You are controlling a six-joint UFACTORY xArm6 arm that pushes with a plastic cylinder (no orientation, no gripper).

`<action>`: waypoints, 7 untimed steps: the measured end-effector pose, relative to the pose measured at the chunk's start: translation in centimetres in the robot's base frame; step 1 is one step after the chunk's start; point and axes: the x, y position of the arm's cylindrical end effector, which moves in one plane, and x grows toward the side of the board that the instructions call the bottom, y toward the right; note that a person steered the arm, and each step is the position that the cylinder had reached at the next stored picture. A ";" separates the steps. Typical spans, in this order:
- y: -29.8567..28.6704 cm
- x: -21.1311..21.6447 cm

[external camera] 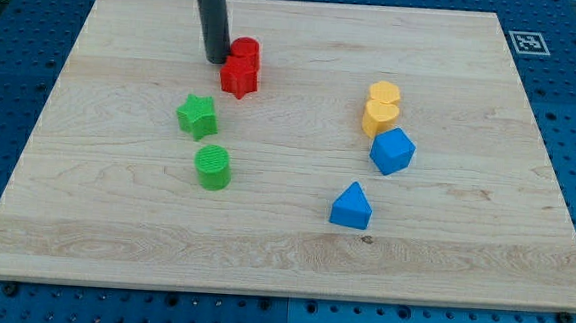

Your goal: Move your arm towards the yellow heart

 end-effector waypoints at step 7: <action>17.7 -4.5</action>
